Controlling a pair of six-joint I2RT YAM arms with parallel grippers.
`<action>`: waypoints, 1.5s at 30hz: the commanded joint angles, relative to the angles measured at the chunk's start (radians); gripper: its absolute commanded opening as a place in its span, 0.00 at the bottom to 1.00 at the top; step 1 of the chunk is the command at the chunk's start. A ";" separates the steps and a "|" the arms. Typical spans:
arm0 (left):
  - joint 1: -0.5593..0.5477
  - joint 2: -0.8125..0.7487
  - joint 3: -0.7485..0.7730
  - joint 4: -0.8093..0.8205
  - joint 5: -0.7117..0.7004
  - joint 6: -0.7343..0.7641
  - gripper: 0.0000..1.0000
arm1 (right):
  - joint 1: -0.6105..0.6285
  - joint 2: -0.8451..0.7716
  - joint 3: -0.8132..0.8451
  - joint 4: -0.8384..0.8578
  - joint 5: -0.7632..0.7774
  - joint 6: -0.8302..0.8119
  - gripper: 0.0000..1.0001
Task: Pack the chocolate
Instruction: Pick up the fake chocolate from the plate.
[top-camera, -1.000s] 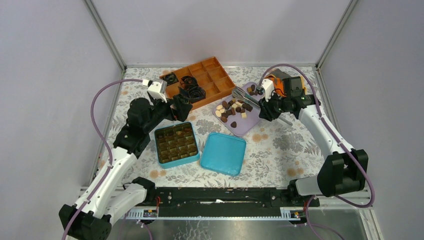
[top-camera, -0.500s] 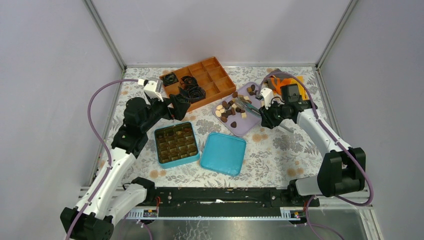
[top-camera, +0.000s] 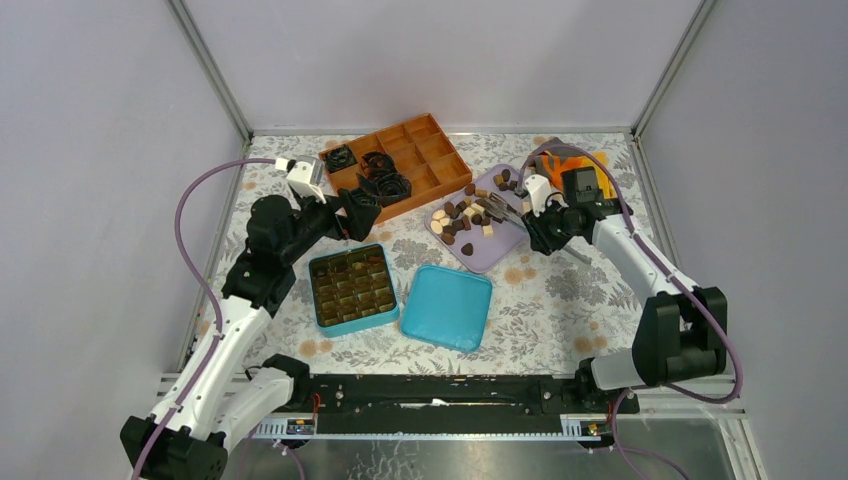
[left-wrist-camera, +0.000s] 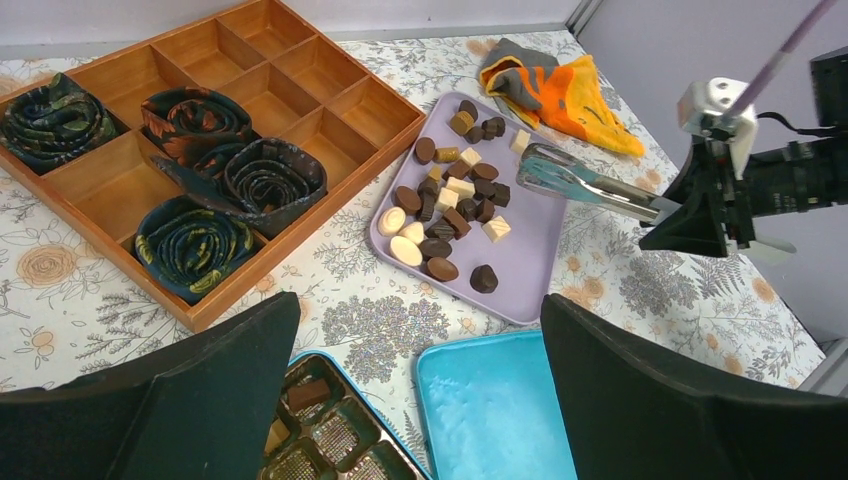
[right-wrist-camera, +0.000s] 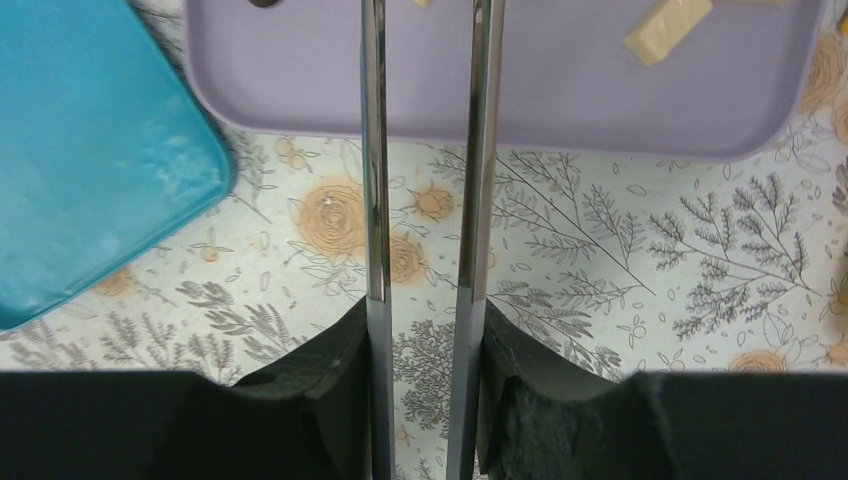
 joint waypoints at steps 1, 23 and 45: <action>0.006 -0.016 -0.003 0.069 0.025 -0.006 0.99 | -0.007 0.050 0.033 0.038 0.124 0.024 0.39; 0.016 -0.028 -0.010 0.087 0.061 -0.024 0.99 | -0.060 0.214 0.098 0.006 0.136 0.033 0.46; 0.017 -0.036 -0.013 0.093 0.071 -0.026 0.99 | -0.032 0.280 0.122 -0.013 0.118 0.005 0.41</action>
